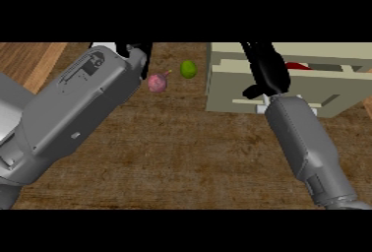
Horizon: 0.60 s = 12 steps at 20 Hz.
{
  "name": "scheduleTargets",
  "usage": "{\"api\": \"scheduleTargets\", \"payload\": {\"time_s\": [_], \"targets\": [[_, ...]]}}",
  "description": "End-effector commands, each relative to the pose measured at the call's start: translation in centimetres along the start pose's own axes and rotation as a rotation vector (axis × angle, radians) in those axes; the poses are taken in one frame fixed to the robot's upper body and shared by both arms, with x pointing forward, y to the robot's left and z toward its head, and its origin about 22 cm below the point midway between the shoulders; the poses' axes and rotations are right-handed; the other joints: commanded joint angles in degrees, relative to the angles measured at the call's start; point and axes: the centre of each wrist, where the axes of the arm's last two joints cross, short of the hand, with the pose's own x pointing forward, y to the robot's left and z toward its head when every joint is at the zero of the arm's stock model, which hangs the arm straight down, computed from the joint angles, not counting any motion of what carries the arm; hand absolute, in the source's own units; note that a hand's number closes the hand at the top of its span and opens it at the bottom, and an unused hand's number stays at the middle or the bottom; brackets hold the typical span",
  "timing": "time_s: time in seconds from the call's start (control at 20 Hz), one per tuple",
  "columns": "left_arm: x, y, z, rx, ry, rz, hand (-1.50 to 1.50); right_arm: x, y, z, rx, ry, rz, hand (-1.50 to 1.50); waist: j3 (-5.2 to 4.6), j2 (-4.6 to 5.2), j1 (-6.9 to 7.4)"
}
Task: Pick up the can, place it into the drawer and close the drawer
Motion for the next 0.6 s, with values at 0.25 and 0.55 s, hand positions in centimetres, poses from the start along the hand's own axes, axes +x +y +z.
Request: {"api": "scheduleTargets", "payload": {"time_s": [0.25,0.55], "targets": [[1.0,1.5,0.4,-0.003,0.002,0.002,-1.5,-1.4,1.5,-0.4,-0.035,0.063,0.018,-1.5,0.96,1.29,0.9],[1.3,3.1,0.3,-0.019,-0.008,-0.011,-1.5,-3.3,-2.4,-3.6,-0.118,0.088,0.037,-1.5,0.97,1.85,2.14]]}}
